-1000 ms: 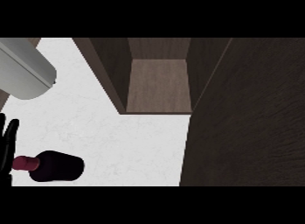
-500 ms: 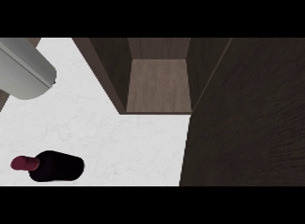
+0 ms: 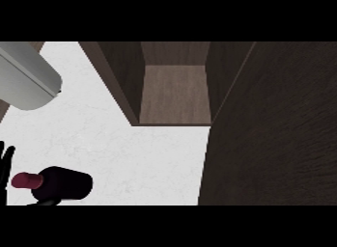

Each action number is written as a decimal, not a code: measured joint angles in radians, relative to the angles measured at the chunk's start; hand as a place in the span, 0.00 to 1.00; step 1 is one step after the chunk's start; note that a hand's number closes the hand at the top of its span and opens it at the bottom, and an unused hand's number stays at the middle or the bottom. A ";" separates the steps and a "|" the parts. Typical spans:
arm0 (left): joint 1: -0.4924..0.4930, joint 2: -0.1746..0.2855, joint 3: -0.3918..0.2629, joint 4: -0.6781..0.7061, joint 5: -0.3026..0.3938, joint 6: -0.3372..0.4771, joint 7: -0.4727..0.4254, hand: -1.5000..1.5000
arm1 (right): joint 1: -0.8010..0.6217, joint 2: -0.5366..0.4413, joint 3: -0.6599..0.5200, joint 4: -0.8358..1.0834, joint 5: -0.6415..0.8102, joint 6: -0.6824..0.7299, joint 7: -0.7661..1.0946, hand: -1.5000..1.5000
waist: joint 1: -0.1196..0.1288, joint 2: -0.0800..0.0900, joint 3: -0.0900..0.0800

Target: Pick up the wine, place it into the cabinet and close the cabinet

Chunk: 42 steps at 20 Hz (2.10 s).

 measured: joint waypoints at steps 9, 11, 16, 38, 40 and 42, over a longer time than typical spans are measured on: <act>-0.032 -0.009 0.073 0.311 0.022 -0.125 -0.192 0.00 | -0.046 0.008 0.005 0.005 0.004 -0.008 0.035 0.00 | -0.001 0.000 0.000; -0.047 -0.006 0.090 0.379 0.026 -0.153 -0.232 0.00 | -0.050 0.007 0.001 0.004 0.004 -0.007 0.036 0.00 | -0.001 0.000 0.000; -0.063 -0.015 0.108 0.537 0.021 -0.223 -0.352 0.00 | -0.032 0.009 -0.012 0.005 0.004 0.007 0.014 0.00 | -0.002 0.000 0.000; -0.272 -0.021 0.172 1.145 0.049 -0.447 -0.705 0.00 | -0.024 0.009 -0.003 -0.005 0.018 0.019 0.028 0.00 | -0.003 -0.001 0.003; -0.287 -0.018 0.171 1.188 0.038 -0.464 -0.760 0.00 | -0.024 0.021 0.023 -0.007 0.026 0.009 0.030 0.00 | -0.001 -0.003 0.011; -0.290 -0.017 0.168 1.195 0.034 -0.464 -0.768 0.00 | -0.038 0.011 0.004 -0.013 0.019 0.010 0.053 0.00 | 0.000 -0.004 0.014</act>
